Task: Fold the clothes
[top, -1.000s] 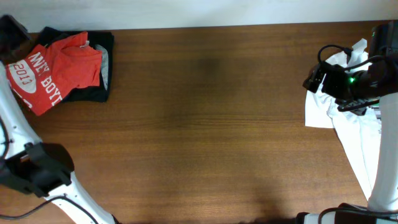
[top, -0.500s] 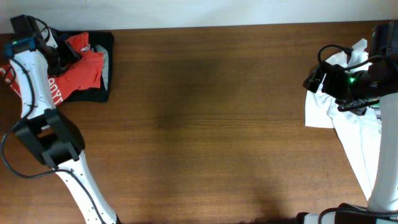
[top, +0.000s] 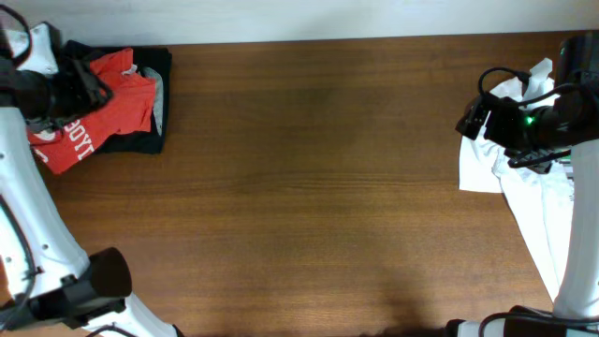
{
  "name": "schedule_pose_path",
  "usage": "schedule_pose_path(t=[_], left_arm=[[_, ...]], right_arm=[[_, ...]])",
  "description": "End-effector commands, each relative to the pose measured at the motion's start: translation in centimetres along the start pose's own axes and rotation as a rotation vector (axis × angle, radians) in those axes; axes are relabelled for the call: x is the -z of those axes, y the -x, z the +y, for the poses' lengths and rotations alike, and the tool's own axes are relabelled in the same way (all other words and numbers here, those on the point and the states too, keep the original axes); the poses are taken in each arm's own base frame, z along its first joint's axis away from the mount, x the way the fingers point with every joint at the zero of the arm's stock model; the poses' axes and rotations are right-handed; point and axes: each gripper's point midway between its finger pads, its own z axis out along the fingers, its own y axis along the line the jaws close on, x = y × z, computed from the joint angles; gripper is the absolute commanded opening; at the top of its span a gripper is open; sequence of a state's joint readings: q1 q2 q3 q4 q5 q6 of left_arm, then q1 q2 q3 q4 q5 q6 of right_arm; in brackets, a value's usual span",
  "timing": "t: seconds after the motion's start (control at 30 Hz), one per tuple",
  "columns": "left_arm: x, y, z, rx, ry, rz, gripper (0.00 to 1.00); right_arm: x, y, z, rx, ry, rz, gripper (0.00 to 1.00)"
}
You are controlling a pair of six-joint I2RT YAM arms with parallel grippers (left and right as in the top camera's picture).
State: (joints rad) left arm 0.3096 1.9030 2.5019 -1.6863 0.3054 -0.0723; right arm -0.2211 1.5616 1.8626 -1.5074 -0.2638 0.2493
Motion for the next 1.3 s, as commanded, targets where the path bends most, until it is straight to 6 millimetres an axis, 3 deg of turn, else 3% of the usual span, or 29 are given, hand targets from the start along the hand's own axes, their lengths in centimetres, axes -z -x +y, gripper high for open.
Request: schedule_pose_path(t=[0.0,0.1,0.2,0.33,0.4,0.5,0.77,0.87,1.0,1.1,1.2,1.27], left_arm=[[6.6,-2.4,-5.9,-0.237,-0.086,-0.141,0.55],[9.2,-6.8,-10.5,-0.386,-0.163,-0.148,0.56],[8.2,-12.9,-11.6,-0.466,-0.204,-0.031,0.57],[6.6,-19.0,-10.8,-0.492,-0.279,-0.095,0.79],[6.0,-22.9,-8.7,-0.496,-0.292,-0.148,0.99],[5.9,-26.6,-6.8,-0.503,-0.301,-0.186,0.99],[6.1,-27.2,-6.2,-0.51,-0.283,-0.196,0.99],[2.6,-26.1,-6.4,-0.616,-0.278,-0.239,0.99],[-2.7,-23.1,-6.8,-0.717,-0.285,-0.523,0.99],[-4.4,-22.6,-5.5,-0.711,-0.258,-0.717,0.99],[-5.3,-22.7,-3.1,-0.66,-0.183,-0.764,0.99],[-6.5,-23.1,-2.4,-0.654,-0.174,-0.773,0.99]], right_arm=[[0.4,0.2,0.1,0.01,0.004,-0.016,0.99],[0.4,0.2,0.1,0.01,0.004,-0.016,0.99],[0.4,0.2,0.1,0.01,0.004,-0.016,0.99],[0.4,0.2,0.1,0.01,0.004,-0.016,0.99],[0.4,0.2,0.1,0.01,0.004,-0.016,0.99],[0.4,0.2,0.1,0.01,0.004,-0.016,0.99],[0.4,0.2,0.1,0.01,0.004,-0.016,0.98],[0.4,0.2,0.1,0.01,0.004,-0.016,0.99],[0.4,0.2,0.1,0.01,0.004,-0.016,0.99],[0.4,0.2,0.1,0.01,0.004,-0.016,0.99],[0.4,0.2,0.1,0.01,0.004,-0.016,0.99],[0.5,0.2,0.1,0.01,0.005,-0.016,0.99]])
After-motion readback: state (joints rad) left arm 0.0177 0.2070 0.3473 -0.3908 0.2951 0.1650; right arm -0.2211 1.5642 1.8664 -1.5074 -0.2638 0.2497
